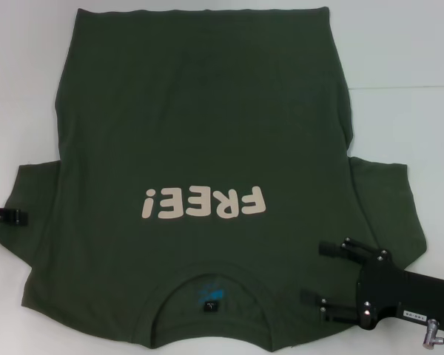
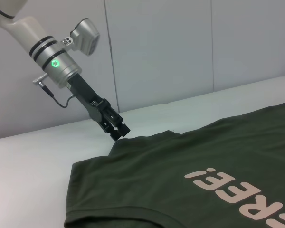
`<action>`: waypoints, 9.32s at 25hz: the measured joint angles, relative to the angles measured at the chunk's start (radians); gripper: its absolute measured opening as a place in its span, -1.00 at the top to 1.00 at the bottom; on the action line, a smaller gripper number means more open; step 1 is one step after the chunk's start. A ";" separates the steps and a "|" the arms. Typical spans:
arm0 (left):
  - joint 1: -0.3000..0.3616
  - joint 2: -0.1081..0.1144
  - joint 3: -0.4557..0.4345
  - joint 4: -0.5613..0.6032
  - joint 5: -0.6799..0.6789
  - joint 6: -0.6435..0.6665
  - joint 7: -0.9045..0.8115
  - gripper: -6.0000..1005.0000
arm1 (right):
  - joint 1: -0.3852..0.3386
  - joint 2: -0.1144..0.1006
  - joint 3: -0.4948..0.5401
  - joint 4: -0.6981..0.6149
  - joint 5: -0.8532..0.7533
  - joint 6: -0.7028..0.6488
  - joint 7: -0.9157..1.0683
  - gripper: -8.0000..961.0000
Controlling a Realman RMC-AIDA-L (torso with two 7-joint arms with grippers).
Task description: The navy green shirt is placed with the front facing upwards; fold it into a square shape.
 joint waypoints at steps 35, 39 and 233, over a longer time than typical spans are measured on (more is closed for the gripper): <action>-0.018 -0.005 0.031 -0.016 -0.002 0.017 -0.034 -0.84 | -0.001 -0.002 0.000 0.011 0.000 0.000 0.000 -0.91; -0.018 -0.005 0.031 -0.011 0.005 0.000 -0.035 -0.84 | -0.001 -0.002 0.000 0.011 0.000 0.000 0.000 -0.91; 0.400 -0.233 0.179 0.240 -0.562 0.491 1.169 -0.78 | 0.171 -0.182 0.010 -0.438 -0.289 -0.175 1.723 -0.90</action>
